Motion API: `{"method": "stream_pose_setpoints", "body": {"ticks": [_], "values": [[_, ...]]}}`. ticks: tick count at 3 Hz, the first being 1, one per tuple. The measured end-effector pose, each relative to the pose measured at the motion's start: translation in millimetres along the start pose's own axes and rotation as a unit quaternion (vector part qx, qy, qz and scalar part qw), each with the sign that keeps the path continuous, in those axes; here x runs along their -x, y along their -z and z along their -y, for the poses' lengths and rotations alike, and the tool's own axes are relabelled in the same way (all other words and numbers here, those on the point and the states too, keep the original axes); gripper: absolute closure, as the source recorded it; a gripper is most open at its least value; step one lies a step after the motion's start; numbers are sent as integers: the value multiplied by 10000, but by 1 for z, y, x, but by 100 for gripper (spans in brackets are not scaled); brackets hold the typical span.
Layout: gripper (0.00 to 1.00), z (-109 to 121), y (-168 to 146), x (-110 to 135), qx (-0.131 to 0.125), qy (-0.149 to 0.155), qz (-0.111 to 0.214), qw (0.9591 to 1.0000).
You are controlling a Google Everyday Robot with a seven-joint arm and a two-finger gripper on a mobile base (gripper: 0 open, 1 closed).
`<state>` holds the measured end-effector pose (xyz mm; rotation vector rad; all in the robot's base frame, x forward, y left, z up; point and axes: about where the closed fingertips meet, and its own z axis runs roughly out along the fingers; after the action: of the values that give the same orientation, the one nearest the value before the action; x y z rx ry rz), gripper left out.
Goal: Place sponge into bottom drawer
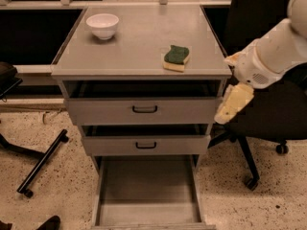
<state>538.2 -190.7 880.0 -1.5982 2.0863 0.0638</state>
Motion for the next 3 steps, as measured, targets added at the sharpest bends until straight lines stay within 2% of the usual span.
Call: {"method": "stream_pose_setpoints", "body": {"ticks": [1,2,3], "values": [[0,16,-6,5,-261,-23,137,9996],[0,16,-6,5,-261,-23,137,9996],[0,43,-28,29,-287,303,418,9983]]}}
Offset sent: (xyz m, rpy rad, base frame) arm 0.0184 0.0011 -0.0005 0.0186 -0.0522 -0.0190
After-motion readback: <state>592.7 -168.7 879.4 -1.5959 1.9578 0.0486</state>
